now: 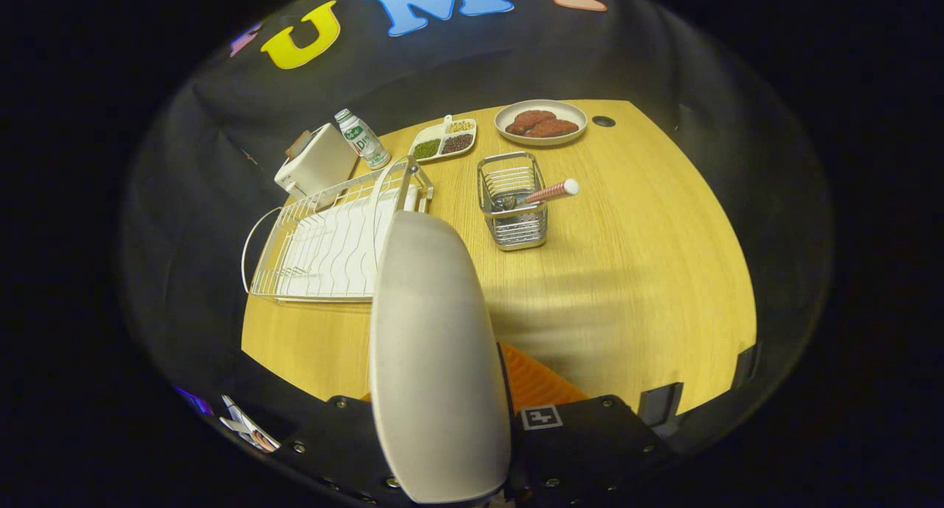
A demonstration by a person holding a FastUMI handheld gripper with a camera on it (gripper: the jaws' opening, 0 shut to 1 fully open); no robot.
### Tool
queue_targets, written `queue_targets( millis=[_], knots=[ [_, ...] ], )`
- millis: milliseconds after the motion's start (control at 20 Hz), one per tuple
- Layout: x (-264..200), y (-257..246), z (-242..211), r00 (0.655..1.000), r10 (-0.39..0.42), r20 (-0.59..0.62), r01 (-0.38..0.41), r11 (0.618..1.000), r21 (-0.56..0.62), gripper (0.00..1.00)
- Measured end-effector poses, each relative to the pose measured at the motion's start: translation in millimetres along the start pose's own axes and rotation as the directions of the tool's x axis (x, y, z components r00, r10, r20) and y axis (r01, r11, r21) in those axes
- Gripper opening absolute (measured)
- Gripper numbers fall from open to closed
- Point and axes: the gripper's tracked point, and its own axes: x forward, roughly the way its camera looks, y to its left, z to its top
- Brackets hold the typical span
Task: Take the plate from the dish rack, then take the spoon from the basket and place it into the plate.
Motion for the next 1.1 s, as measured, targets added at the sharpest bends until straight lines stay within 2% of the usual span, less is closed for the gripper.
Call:
queue_targets(
  millis=[250,600,650,800,900,1100],
  knots=[
    [29,-13,-23,0.998,0.048,-0.027,-0.047,0.998,0.043,0.67],
    [60,3,-33,0.974,0.223,-0.029,-0.218,0.969,0.112,0.67],
    [66,-1,-39,0.974,0.222,-0.049,-0.215,0.97,0.113,0.67],
    [76,-4,-34,0.959,0.282,-0.034,-0.274,0.95,0.148,0.67],
    [78,-12,-33,0.959,0.283,-0.034,-0.275,0.95,0.148,0.66],
    [77,-30,-32,0.968,0.248,-0.044,-0.246,0.968,0.06,0.66]
  ],
)
